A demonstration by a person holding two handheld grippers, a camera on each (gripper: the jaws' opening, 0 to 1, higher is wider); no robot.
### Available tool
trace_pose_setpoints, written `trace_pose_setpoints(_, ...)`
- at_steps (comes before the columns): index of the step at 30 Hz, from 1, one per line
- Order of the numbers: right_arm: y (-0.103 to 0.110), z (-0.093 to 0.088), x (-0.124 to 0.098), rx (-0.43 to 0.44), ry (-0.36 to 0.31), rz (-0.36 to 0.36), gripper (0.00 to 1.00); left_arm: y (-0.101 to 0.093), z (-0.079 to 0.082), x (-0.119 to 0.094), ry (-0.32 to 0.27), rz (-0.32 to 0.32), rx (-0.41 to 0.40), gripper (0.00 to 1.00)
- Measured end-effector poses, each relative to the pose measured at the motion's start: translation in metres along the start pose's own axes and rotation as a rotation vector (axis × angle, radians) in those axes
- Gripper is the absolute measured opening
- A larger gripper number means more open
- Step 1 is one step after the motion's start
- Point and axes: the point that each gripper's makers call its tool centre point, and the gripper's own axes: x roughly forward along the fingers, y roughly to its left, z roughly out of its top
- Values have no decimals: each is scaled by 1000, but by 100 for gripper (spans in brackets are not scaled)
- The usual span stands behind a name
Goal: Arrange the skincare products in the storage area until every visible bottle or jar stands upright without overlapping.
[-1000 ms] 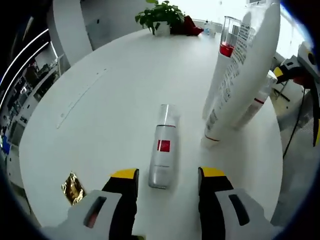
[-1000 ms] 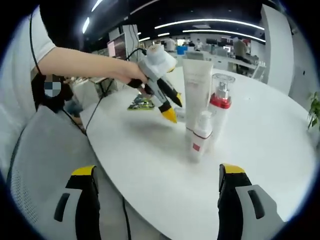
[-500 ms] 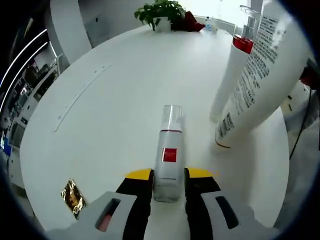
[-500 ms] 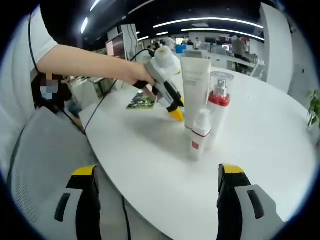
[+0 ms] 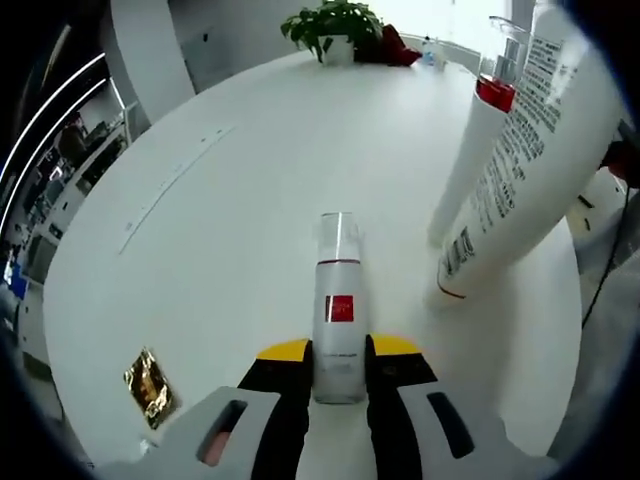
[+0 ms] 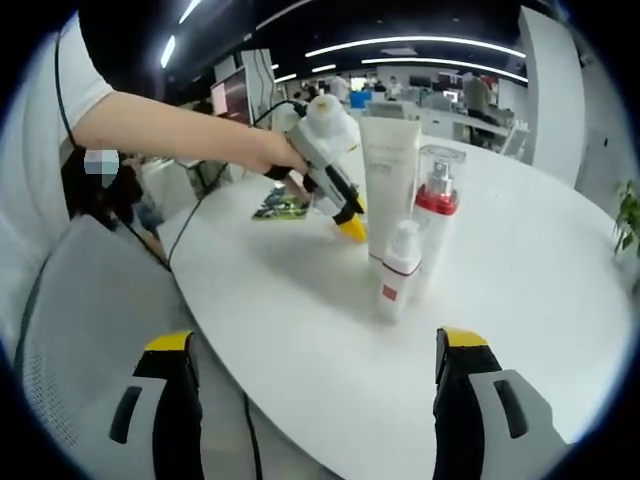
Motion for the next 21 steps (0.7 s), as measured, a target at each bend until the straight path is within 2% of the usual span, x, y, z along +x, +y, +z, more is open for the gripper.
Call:
trace_pose_setpoints(3,1,2,-1,7,-11,5,97,3,0,-6,-21,20,-22,25)
trace_pose_setpoints(5,1,3,-1,9,-20,8,97,0,-2,-15,-37,30,-38,25)
trace_pose_setpoints(7,2,5,-1,9,-29,12,97,6,-8,-22,-48,42,-61,25)
trace_pose_setpoints(9,4,7,-1,5,-34,18,97,4,-10,-33,-55,57,-74,25)
trace_pose_setpoints(11,6,10,-1,5,-41,24,96,-8,-11,-45,-70,72,-93,25)
trace_pose_setpoints(16,7,20,-4,18,-80,33,95,-7,-21,-61,-105,102,-148,25)
trace_pose_setpoints(18,8,23,-5,24,-93,38,94,-19,-22,-79,-133,116,-191,25)
trace_pose_setpoints(21,12,29,-6,24,-110,55,94,-23,-21,-91,-177,148,-242,25)
